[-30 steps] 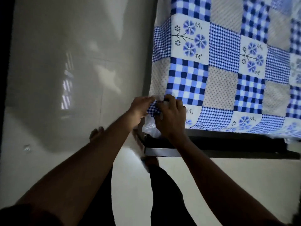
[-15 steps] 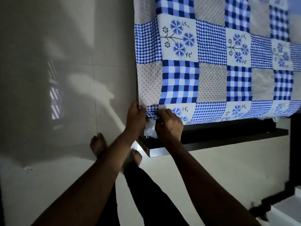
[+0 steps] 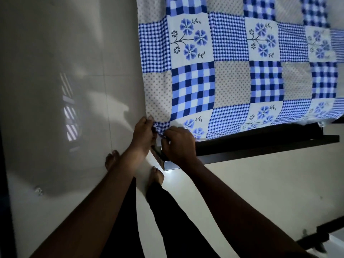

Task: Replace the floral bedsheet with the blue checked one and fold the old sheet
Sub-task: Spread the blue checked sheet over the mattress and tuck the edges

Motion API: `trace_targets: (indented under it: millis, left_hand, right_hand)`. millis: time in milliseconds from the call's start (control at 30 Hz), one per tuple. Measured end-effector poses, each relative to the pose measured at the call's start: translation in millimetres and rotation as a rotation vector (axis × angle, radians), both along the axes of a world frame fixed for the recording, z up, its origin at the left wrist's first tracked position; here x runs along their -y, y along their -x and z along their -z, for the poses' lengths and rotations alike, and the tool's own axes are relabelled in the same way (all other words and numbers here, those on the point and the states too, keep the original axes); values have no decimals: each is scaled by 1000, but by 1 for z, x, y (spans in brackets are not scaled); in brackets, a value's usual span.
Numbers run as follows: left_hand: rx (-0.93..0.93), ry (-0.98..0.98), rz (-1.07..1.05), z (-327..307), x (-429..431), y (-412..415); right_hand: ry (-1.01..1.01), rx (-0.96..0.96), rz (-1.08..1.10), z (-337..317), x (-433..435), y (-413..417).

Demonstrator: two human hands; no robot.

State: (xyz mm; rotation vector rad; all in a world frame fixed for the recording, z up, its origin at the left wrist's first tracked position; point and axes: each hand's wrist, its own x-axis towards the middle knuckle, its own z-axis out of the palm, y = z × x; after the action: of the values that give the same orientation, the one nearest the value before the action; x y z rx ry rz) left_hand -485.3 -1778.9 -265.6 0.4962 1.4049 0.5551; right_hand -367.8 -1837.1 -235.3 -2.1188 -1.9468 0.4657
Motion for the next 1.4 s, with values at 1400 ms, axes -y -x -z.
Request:
trace_targets:
  millis: [1400]
  left_hand:
    - [-703, -1196, 1411, 69, -10, 14]
  right_hand:
    - [352, 78, 248, 136, 11, -5]
